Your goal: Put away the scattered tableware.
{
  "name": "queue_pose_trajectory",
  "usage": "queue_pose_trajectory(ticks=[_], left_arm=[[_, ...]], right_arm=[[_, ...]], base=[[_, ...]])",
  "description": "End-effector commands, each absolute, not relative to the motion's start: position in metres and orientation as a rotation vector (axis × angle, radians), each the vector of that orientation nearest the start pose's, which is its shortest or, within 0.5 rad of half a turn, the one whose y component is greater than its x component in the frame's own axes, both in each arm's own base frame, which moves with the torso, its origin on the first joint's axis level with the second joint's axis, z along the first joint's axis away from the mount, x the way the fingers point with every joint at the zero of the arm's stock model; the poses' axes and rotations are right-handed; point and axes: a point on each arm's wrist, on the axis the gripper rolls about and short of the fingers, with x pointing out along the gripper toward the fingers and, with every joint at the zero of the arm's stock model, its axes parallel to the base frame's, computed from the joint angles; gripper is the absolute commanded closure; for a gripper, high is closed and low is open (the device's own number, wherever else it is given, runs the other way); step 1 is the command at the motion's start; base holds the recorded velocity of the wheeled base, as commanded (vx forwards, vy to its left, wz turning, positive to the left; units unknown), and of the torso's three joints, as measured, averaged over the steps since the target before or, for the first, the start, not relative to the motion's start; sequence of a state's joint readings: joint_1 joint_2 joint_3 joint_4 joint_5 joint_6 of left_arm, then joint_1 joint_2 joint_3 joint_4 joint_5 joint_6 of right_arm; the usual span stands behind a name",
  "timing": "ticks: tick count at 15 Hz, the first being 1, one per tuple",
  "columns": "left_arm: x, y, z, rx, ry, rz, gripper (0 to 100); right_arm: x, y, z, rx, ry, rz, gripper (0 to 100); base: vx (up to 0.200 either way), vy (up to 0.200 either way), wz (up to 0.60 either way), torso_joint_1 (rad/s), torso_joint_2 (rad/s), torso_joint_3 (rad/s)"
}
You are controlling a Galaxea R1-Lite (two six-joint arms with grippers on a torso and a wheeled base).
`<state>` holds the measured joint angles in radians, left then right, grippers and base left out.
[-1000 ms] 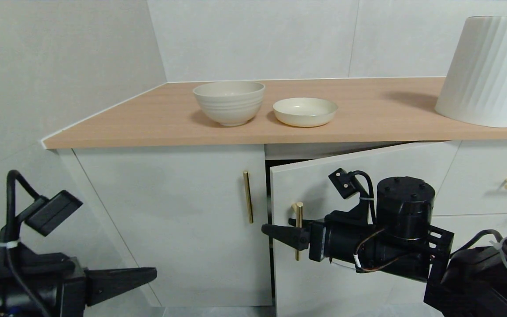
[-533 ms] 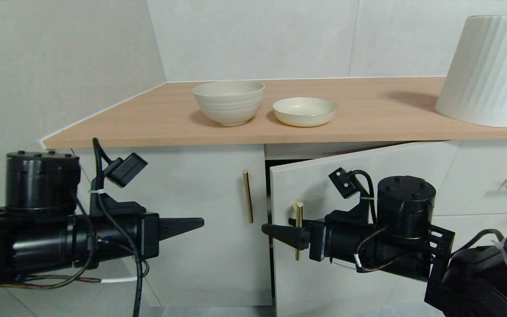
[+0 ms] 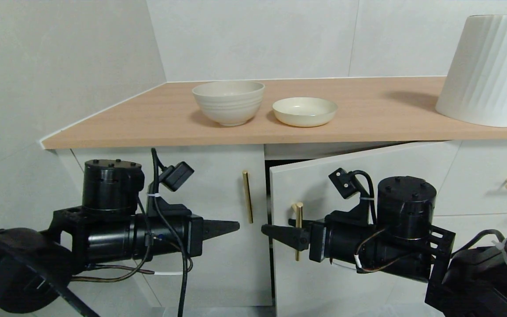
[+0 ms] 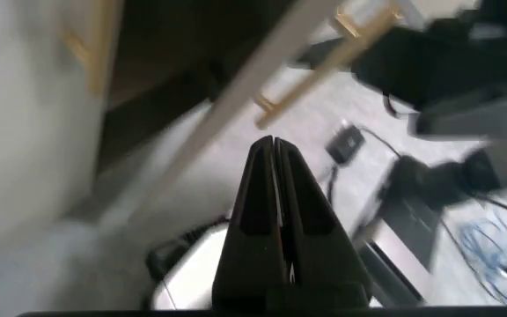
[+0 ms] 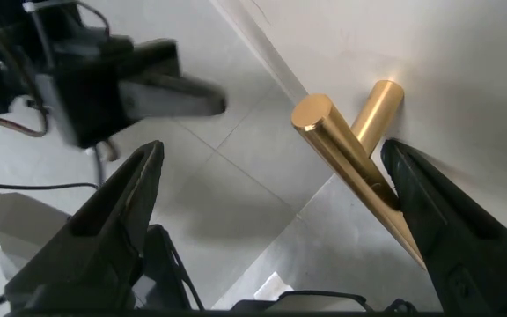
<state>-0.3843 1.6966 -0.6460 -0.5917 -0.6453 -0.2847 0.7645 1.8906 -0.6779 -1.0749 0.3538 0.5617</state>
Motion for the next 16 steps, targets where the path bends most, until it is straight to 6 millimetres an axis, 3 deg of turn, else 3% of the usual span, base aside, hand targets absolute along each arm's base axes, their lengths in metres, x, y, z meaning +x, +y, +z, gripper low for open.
queue_pose_trajectory(ticks=[1,4,9,16], left_arm=[[0.259,-0.122,0.118,-0.307,0.631,-0.908,100],[0.268,-0.134,0.098,-0.281,0.519,-0.883,100],[0.278,-0.144,0.078,-0.27,0.489,-0.88,100],[0.289,-0.163,0.071,-0.296,0.388,-0.932,100]], right_arm=[[0.229,0.232,0.135,0.471,0.448,1.05,0],[0.23,0.232,0.135,0.471,0.447,1.049,0],[0.229,0.231,0.136,0.474,0.444,1.051,0],[0.228,0.231,0.137,0.47,0.439,1.051,0]], base=[[0.0,0.0,0.0,0.0,0.0,0.0],[0.0,0.0,0.0,0.0,0.0,0.0],[0.0,0.0,0.0,0.0,0.0,0.0],[0.0,0.0,0.0,0.0,0.0,0.0]])
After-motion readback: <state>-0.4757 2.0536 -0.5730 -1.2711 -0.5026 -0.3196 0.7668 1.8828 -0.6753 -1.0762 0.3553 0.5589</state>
